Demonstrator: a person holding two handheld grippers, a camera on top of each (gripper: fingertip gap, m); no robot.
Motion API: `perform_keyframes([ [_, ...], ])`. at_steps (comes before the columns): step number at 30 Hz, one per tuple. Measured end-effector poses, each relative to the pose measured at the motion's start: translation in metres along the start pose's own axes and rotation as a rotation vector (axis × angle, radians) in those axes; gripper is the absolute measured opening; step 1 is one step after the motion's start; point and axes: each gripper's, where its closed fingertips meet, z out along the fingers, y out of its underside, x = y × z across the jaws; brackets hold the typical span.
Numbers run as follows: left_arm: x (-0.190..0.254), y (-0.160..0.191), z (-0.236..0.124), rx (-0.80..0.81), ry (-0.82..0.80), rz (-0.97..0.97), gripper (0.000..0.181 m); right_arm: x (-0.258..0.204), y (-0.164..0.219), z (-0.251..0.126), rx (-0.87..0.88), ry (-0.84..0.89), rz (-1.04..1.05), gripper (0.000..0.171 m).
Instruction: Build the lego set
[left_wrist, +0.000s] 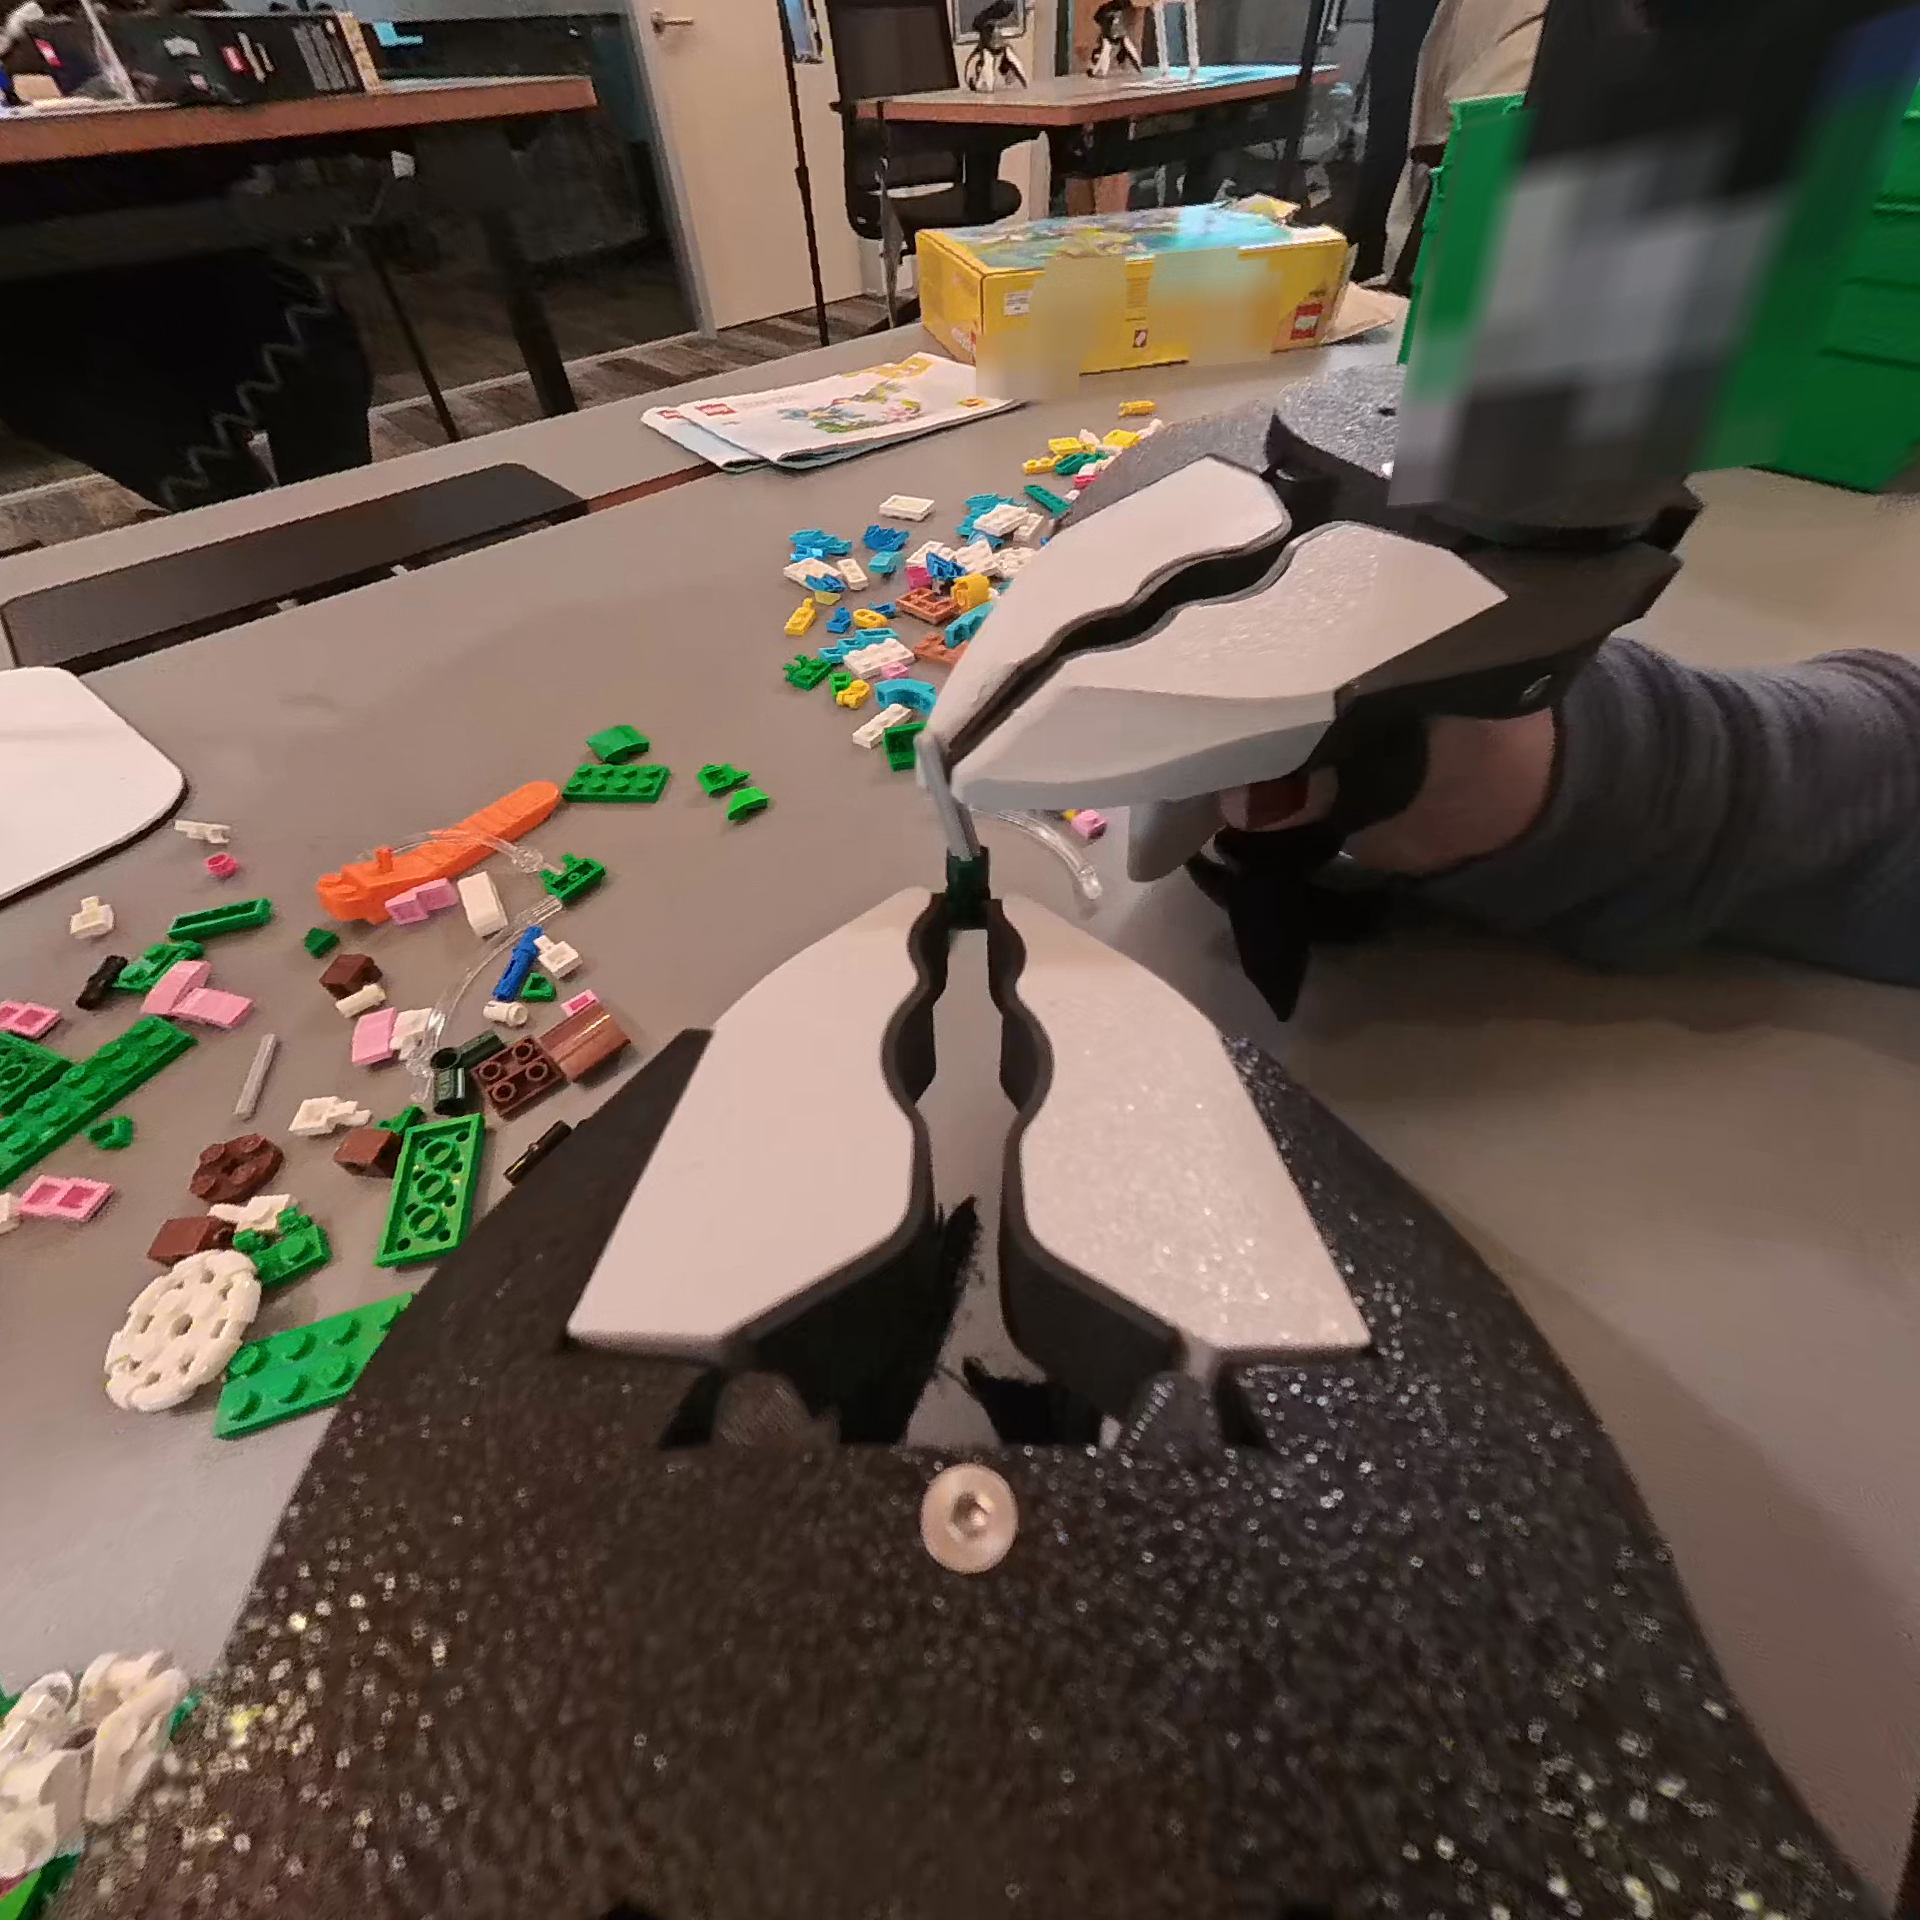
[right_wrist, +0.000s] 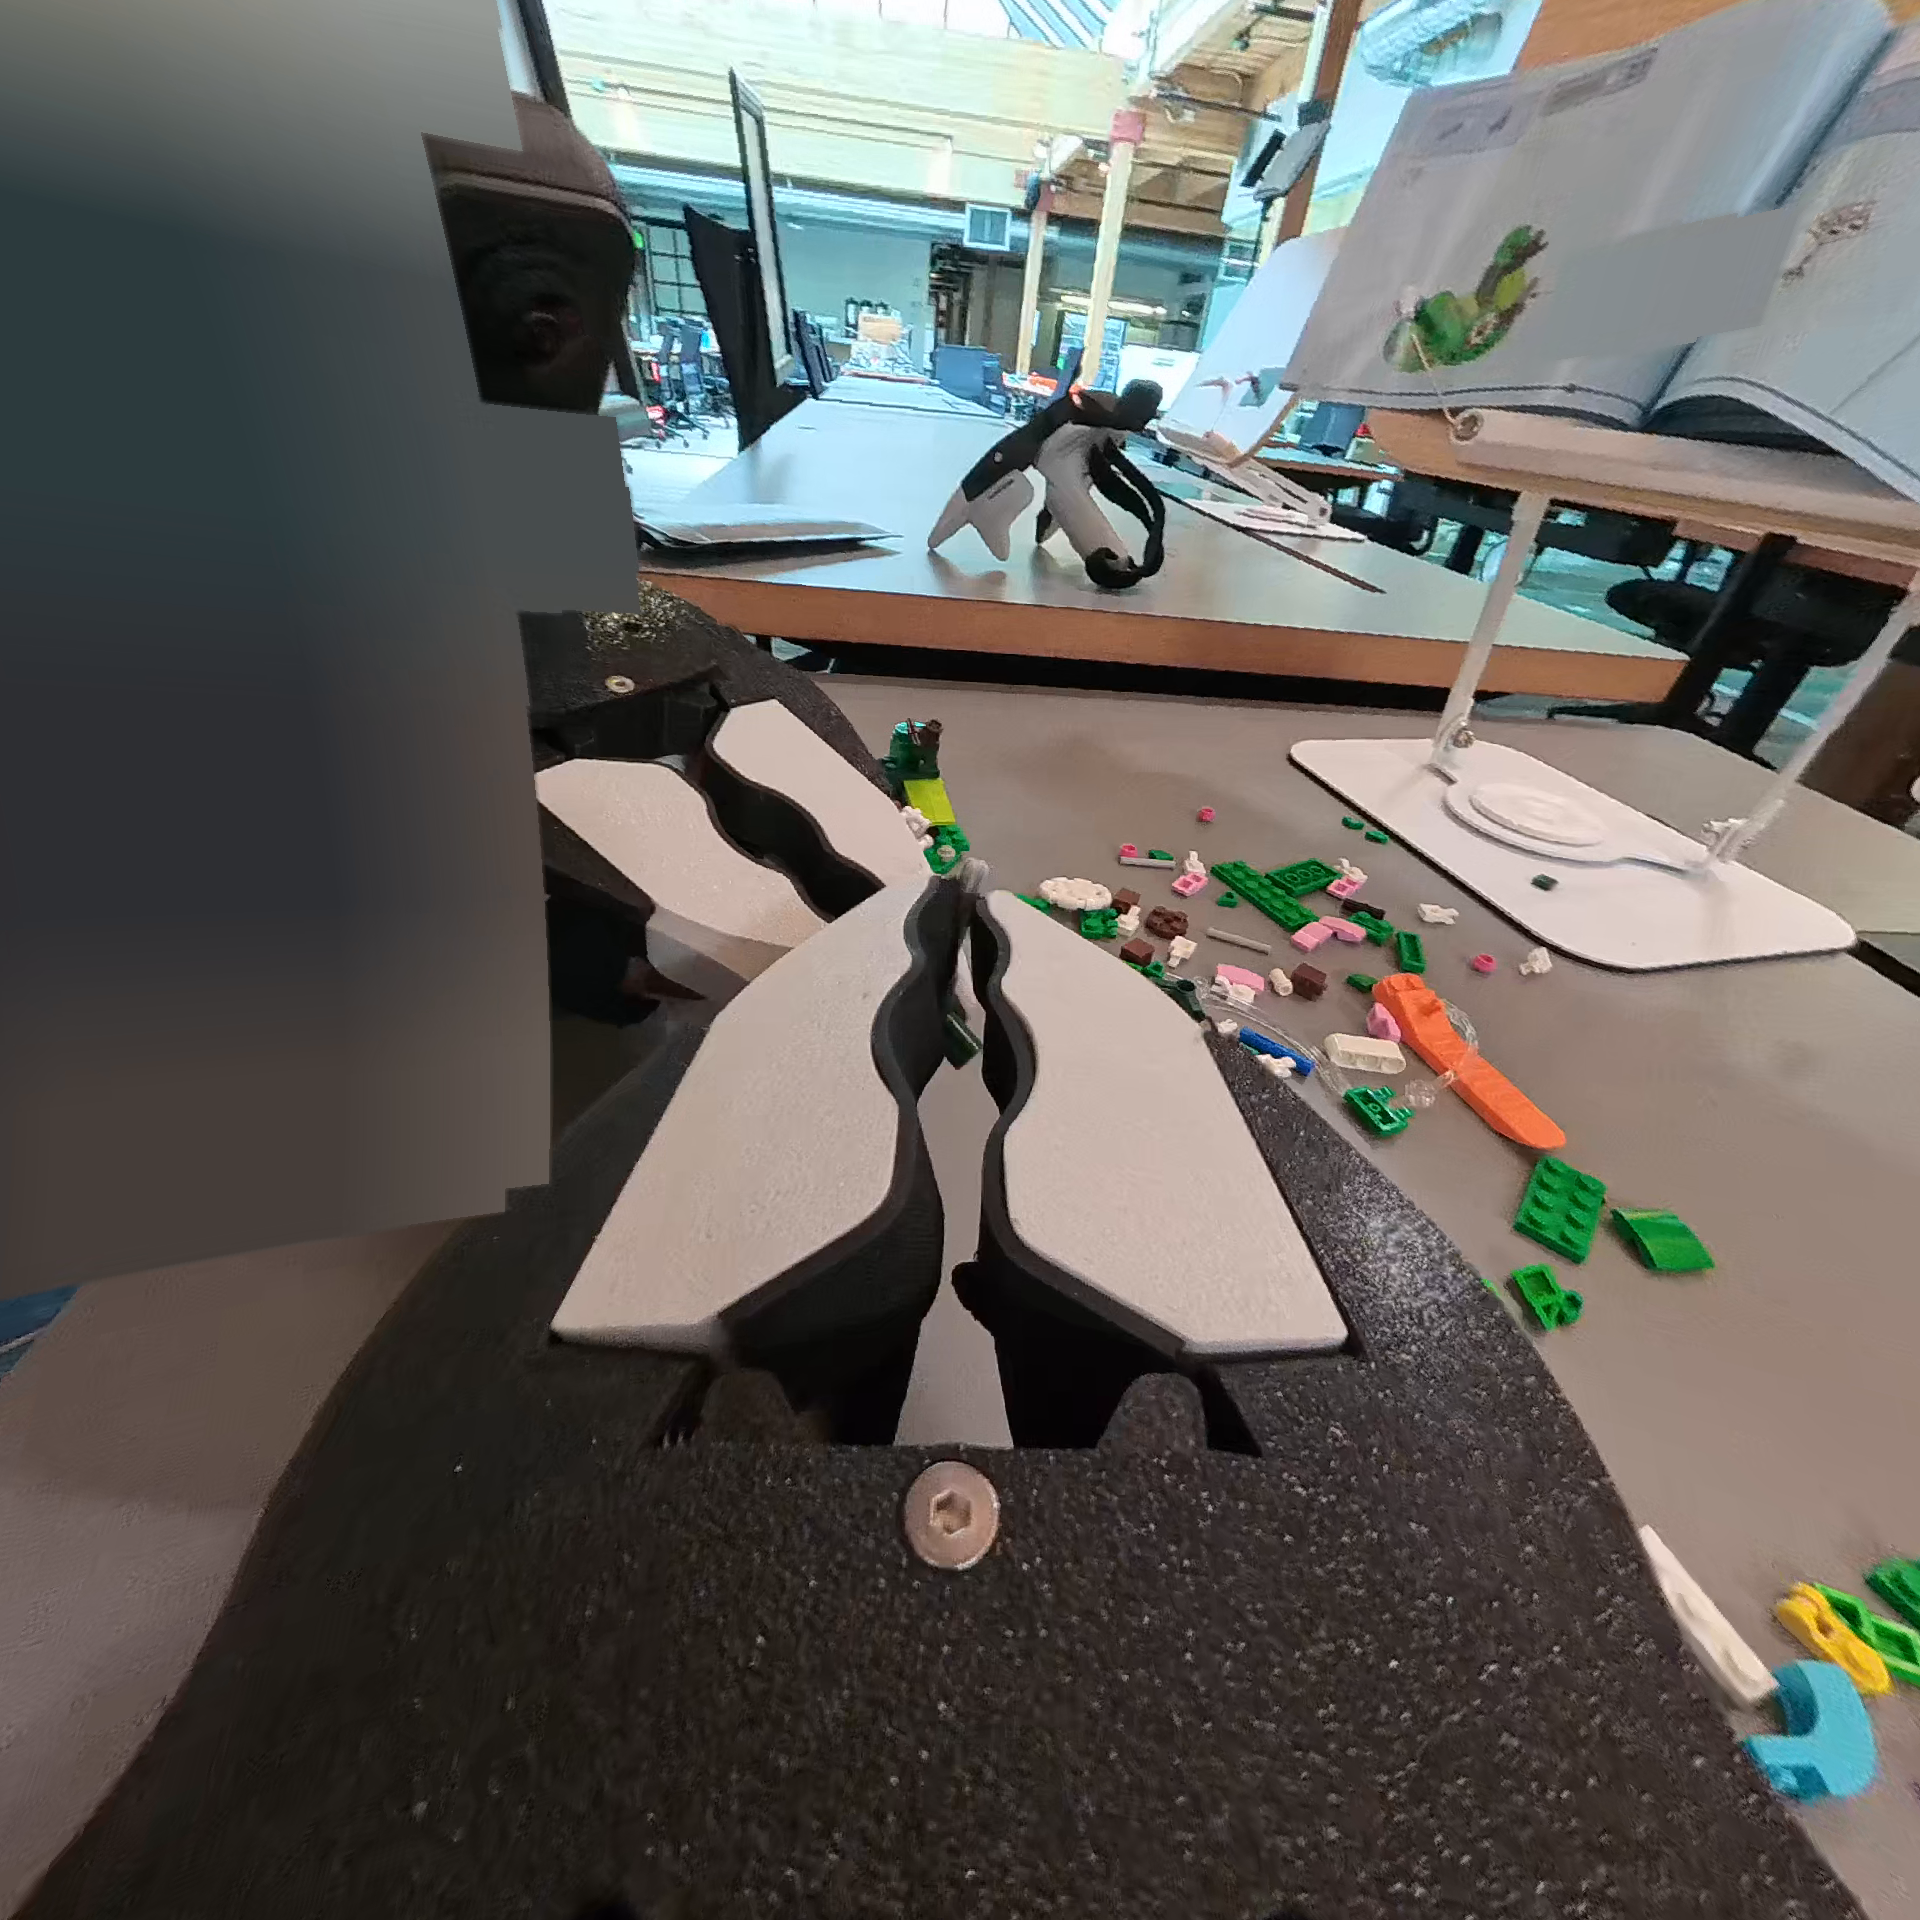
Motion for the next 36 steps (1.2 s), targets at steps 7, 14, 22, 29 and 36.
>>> perform_keyframes([
  [7, 0.004, -0.001, 0.000, 0.009, 0.022, 0.016, 0.007, -0.005, -0.001, -0.008, -0.001, -0.054, -0.072, 0.003],
  [14, 0.016, 0.002, 0.002, -0.014, 0.076, 0.105, 0.007, -0.013, 0.002, -0.016, -0.055, -0.137, -0.120, 0.002],
  [22, 0.025, 0.005, 0.003, -0.037, 0.153, 0.121, 0.007, -0.019, 0.008, -0.027, -0.088, -0.189, -0.148, 0.002],
  [29, 0.027, 0.009, 0.005, -0.070, 0.161, 0.130, 0.007, -0.018, 0.014, -0.030, -0.114, -0.191, -0.135, 0.002],
  [36, 0.029, 0.013, 0.007, -0.095, 0.166, 0.150, 0.007, -0.018, 0.019, -0.029, -0.157, -0.193, -0.148, 0.000],
])
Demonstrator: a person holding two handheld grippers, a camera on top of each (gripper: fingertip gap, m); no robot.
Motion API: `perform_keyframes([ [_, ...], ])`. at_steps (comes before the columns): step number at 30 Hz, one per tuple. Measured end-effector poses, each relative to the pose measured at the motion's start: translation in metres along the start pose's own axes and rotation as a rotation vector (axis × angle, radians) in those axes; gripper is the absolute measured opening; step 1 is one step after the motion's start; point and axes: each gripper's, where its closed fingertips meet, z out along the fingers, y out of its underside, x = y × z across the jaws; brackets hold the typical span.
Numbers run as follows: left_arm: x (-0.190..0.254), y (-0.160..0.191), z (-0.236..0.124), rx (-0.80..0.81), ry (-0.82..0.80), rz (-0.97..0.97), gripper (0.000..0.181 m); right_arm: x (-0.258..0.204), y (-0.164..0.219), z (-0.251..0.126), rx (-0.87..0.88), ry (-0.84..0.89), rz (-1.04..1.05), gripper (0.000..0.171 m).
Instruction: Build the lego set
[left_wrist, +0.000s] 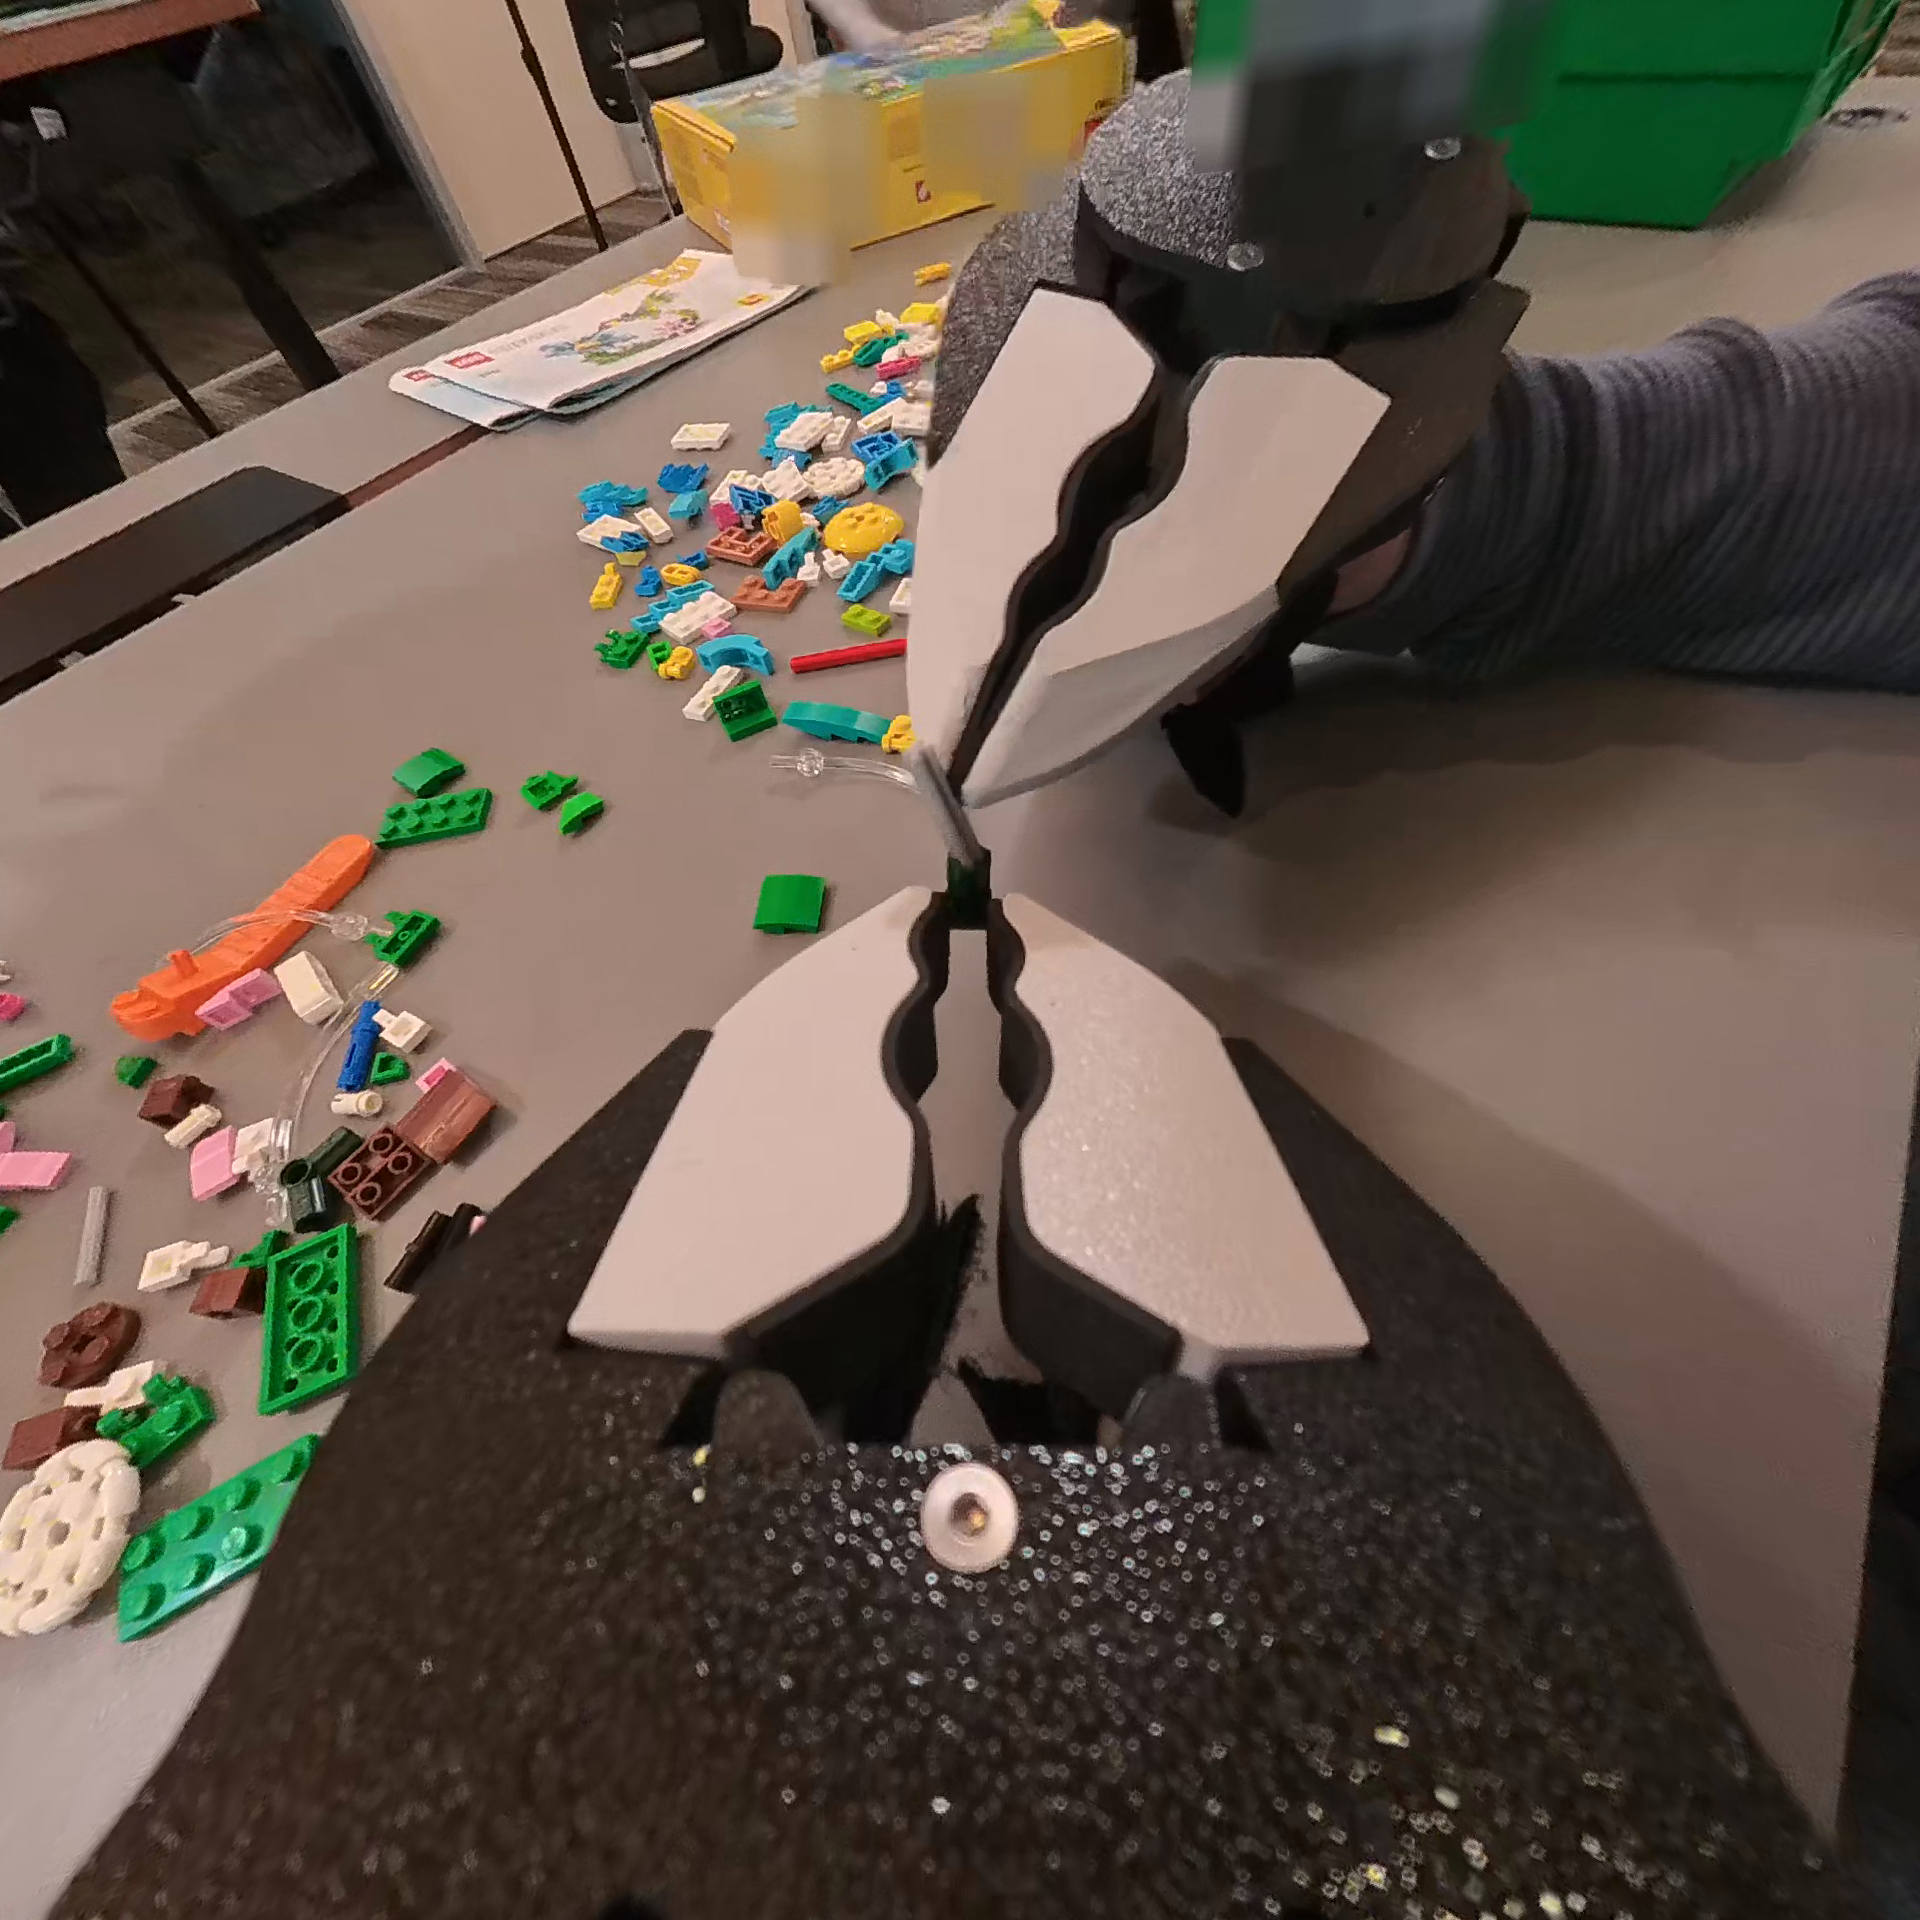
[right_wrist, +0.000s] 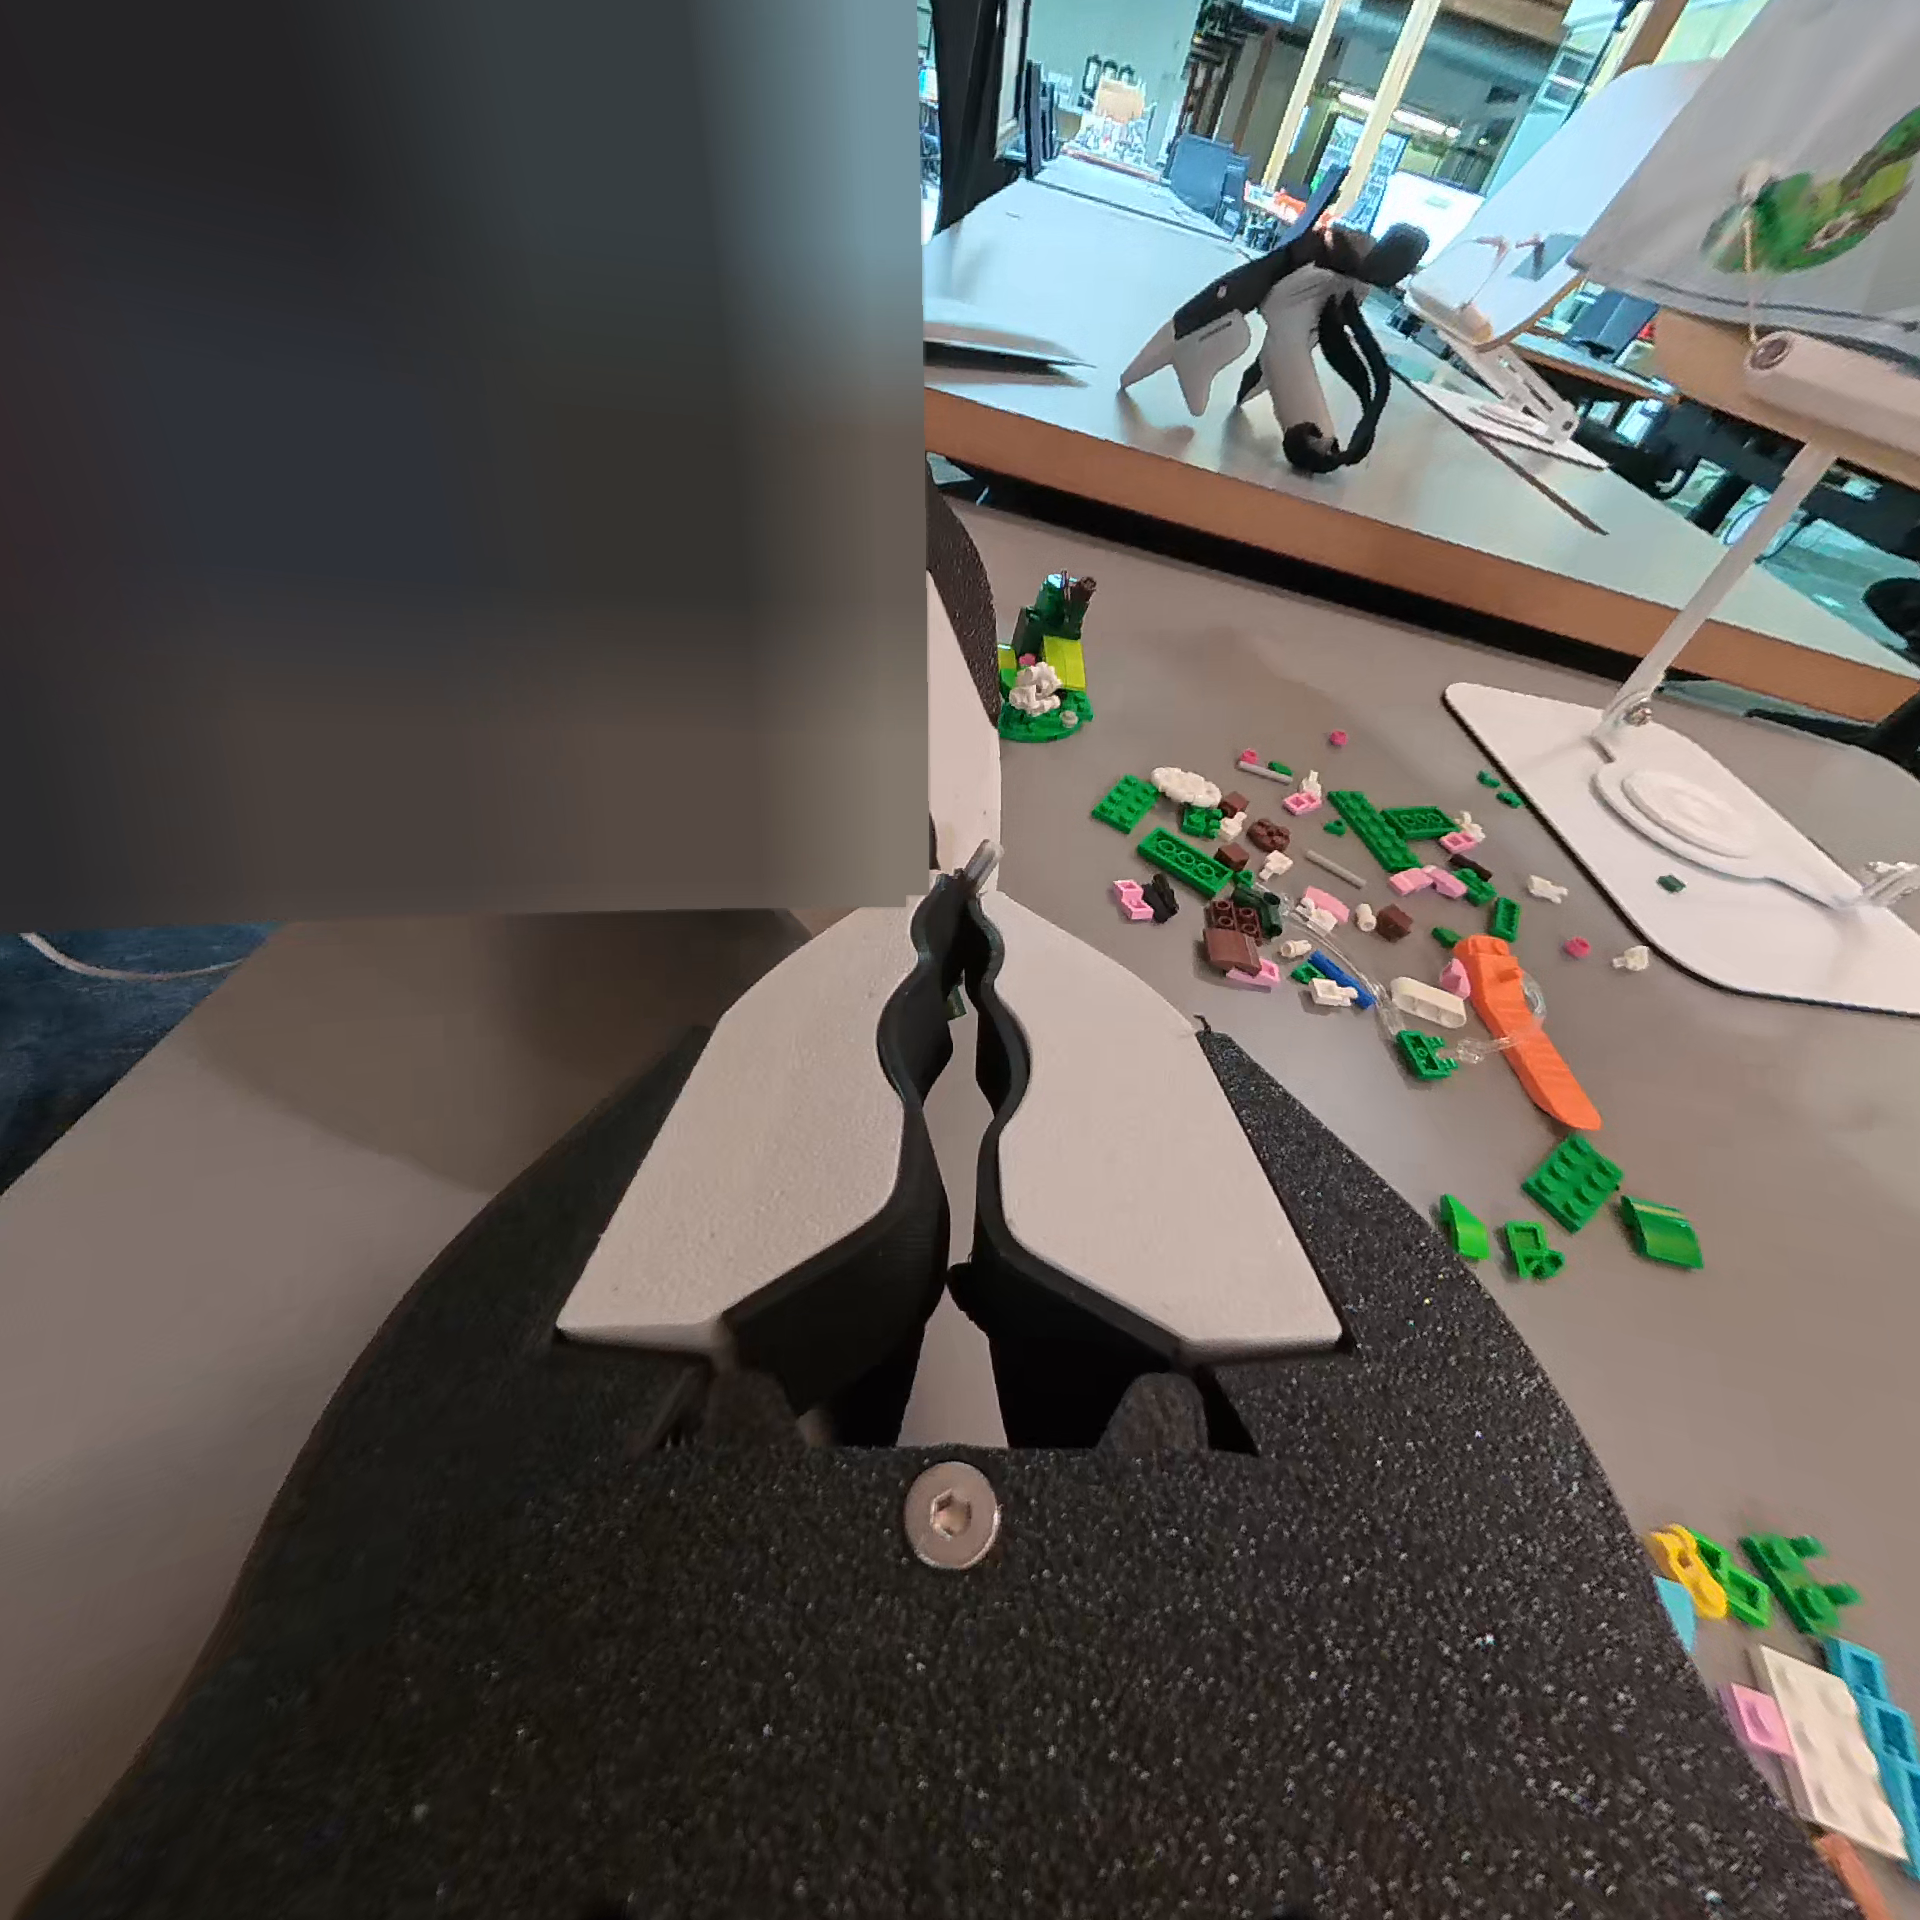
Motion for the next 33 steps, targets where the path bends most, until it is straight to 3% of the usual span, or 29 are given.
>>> perform_keyframes([
  [13, -0.004, -0.002, -0.002, 0.025, -0.002, -0.042, 0.007, 0.000, 0.004, -0.002, -0.016, -0.027, 0.029, 0.000],
  [22, -0.006, -0.003, -0.004, 0.037, -0.021, -0.046, 0.007, 0.004, 0.008, -0.006, -0.024, -0.092, 0.215, 0.002],
  [28, -0.035, -0.008, -0.017, 0.113, -0.174, -0.136, 0.007, 0.020, 0.029, -0.006, -0.181, 0.030, 0.253, 0.005],
  [33, -0.036, -0.008, -0.017, 0.114, -0.166, -0.155, 0.007, 0.014, 0.049, -0.007, -0.400, 0.034, 0.279, 0.008],
])
